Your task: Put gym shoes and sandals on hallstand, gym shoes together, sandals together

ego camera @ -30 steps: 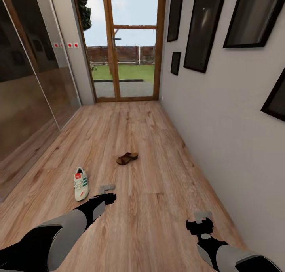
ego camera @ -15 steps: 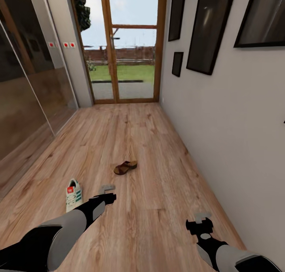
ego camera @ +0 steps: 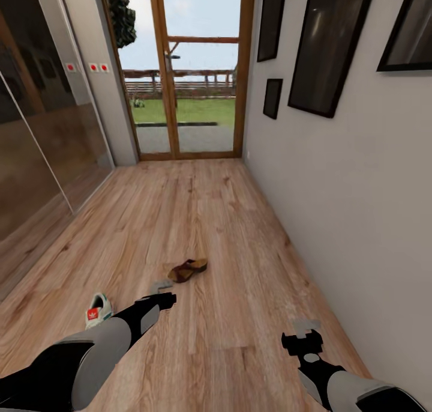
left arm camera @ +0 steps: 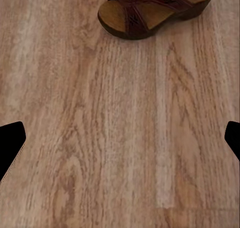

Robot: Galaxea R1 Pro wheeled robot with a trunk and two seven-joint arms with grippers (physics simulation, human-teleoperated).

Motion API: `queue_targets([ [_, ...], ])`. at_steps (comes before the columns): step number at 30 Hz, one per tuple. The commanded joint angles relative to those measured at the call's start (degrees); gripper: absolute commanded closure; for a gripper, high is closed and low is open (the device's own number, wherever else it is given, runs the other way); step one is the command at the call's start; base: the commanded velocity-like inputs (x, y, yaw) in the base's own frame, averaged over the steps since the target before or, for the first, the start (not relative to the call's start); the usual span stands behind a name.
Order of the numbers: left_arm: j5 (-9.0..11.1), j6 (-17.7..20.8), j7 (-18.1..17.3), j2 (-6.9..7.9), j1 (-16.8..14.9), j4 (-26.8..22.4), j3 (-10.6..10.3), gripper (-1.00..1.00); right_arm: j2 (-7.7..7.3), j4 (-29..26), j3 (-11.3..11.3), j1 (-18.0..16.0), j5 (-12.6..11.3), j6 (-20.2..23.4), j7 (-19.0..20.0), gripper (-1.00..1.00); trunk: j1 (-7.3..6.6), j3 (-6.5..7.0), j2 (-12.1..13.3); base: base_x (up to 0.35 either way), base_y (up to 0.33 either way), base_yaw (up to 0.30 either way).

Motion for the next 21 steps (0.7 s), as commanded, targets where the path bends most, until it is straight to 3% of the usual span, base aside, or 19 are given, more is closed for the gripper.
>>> queue_targets([
  [1,0.49,0.24,0.13,-0.02,0.00,-0.10,0.23,-1.00,0.03,0.23,0.47,-0.08,-0.35,-0.37,-0.08,-1.00,0.02,-0.05,-0.02,0.350,0.000,0.000],
  [21,0.49,0.24,0.12,0.00,0.00,-0.10,0.23,-1.00,0.03,0.22,0.47,-0.09,-0.35,-0.37,-0.08,-1.00,0.02,-0.05,-0.02,0.350,0.000,0.000],
])
